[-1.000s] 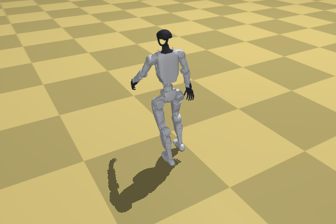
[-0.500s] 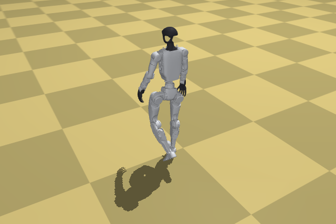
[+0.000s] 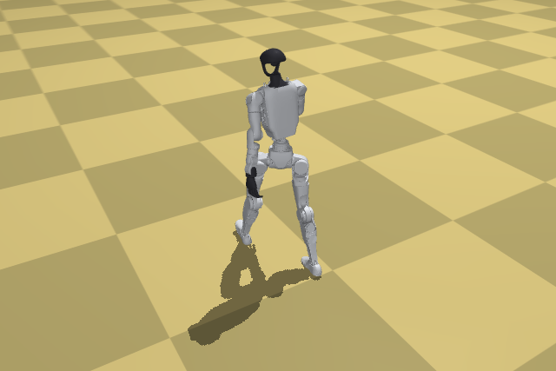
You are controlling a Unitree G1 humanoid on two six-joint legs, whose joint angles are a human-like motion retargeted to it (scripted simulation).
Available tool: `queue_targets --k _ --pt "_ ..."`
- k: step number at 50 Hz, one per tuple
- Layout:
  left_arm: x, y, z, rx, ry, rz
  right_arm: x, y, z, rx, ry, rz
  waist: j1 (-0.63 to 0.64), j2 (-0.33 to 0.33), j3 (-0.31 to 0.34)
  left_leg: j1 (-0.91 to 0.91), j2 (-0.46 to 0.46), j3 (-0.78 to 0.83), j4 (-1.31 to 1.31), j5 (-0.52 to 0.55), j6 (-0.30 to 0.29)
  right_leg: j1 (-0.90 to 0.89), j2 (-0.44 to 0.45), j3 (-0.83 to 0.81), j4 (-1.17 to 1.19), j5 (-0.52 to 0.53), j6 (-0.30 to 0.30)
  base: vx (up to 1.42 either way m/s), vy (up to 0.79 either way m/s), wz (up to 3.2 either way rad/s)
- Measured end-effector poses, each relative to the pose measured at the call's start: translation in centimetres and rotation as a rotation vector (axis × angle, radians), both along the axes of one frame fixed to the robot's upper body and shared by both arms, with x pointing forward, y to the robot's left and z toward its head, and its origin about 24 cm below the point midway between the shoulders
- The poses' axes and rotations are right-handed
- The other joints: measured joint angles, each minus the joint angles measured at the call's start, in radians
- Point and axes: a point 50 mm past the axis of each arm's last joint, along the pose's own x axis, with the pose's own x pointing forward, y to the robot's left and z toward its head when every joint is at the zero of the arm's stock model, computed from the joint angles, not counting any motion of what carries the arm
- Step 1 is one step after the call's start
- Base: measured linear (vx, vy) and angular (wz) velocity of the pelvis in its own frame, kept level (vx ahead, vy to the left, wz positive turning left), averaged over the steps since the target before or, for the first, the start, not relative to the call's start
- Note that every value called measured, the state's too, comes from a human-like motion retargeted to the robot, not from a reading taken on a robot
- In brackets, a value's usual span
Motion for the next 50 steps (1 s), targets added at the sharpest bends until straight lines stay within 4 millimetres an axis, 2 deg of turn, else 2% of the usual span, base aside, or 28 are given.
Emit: queue_targets --k 3,7,10,12,17,20,22,26,30,34,38,43,50 --pt "3.3 1.1 -0.1 0.034 -0.063 -0.011 -2.6 0.8 -2.8 -0.027 0.129 0.029 -0.022 -0.007 -0.032 0.041 0.025 0.026 0.000 0.031 0.000 -0.043 0.042 0.009 0.146 0.050 -0.022 0.59 0.32 -0.42" --pt "8.5 3.3 0.5 0.125 -0.148 -0.008 -7.2 1.2 -6.4 -0.027 0.326 0.049 -0.099 -0.021 -0.090 0.076 0.034 0.020 0.000 -0.032 0.049 -0.174 0.065 -0.092 0.394 0.124 -0.061 0.53 0.31 -0.24" --pt "12.8 5.2 1.6 0.218 -0.227 0.000 -10.6 0.6 -8.3 -0.011 0.435 0.020 -0.185 -0.020 -0.131 0.092 0.030 0.016 0.000 -0.076 0.068 -0.282 0.040 -0.235 0.523 0.095 -0.103 0.44 0.30 -0.08" --pt "15.9 6.7 2.9 0.290 -0.296 -0.001 -12.4 -0.4 -9.1 0.001 0.468 -0.036 -0.249 -0.016 -0.150 0.100 0.027 0.021 0.000 -0.094 0.066 -0.331 0.027 -0.322 0.529 0.052 -0.113 0.37 0.24 -0.08" --pt "23.9 10.5 8.1 0.465 -0.518 0.013 -15.1 -3.5 -9.7 0.024 0.457 -0.257 -0.401 -0.031 -0.176 0.106 -0.015 0.040 0.001 -0.134 0.078 -0.385 -0.010 -0.503 0.289 0.014 -0.091 0.27 0.16 -0.13" --pt "28.0 12.3 12.0 0.537 -0.664 0.059 -16.0 -5.5 -9.6 0.021 0.439 -0.384 -0.481 -0.053 -0.182 0.110 -0.063 0.054 0.000 -0.158 0.104 -0.381 -0.043 -0.603 0.039 0.073 -0.074 0.20 0.10 -0.17" --pt "30.2 13.0 14.4 0.562 -0.755 0.105 -16.7 -6.6 -9.6 0.010 0.444 -0.443 -0.533 -0.066 -0.177 0.124 -0.098 0.058 0.000 -0.177 0.119 -0.372 -0.055 -0.631 -0.117 0.155 -0.047 0.20 0.08 -0.06" --pt "33.8 13.0 18.2 0.552 -0.908 0.168 -18.3 -8.0 -9.8 -0.010 0.496 -0.501 -0.620 -0.075 -0.153 0.177 -0.142 0.064 0.001 -0.218 0.128 -0.367 -0.061 -0.599 -0.297 0.316 0.023 0.24 0.07 -0.02" --pt "36.7 10.8 19.8 0.470 -1.021 0.165 -20.1 -8.7 -10.1 -0.012 0.569 -0.516 -0.687 -0.063 -0.140 0.226 -0.157 0.069 0.001 -0.250 0.134 -0.380 -0.068 -0.581 -0.313 0.364 0.080 0.27 0.02 -0.06" --pt "38.5 6.9 19.0 0.340 -1.081 0.067 -21.8 -9.1 -10.4 0.017 0.640 -0.539 -0.734 -0.053 -0.157 0.256 -0.179 0.084 0.009 -0.272 0.159 -0.362 -0.089 -0.591 -0.313 0.379 0.105 0.30 -0.01 -0.25" --pt "38.5 2.9 16.7 0.179 -1.079 -0.073 -23.4 -9.1 -10.6 0.058 0.700 -0.576 -0.757 -0.047 -0.188 0.282 -0.193 0.121 0.043 -0.291 0.182 -0.335 -0.102 -0.553 -0.313 0.351 0.122 0.32 -0.06 -0.57" --pt "35.9 -0.5 12.8 0.018 -0.990 -0.181 -24.6 -8.9 -10.9 0.095 0.744 -0.610 -0.761 -0.045 -0.227 0.319 -0.192 0.193 0.119 -0.279 0.219 -0.306 -0.100 -0.457 -0.306 0.331 0.114 0.34 -0.10 -0.95" --pt "30.1 -1.5 7.4 -0.028 -0.773 -0.166 -24.4 -8.6 -10.9 0.122 0.743 -0.621 -0.755 -0.057 -0.276 0.365 -0.182 0.291 0.248 -0.183 0.287 -0.296 -0.088 -0.279 -0.259 0.341 0.083 0.34 -0.12 -1.25"
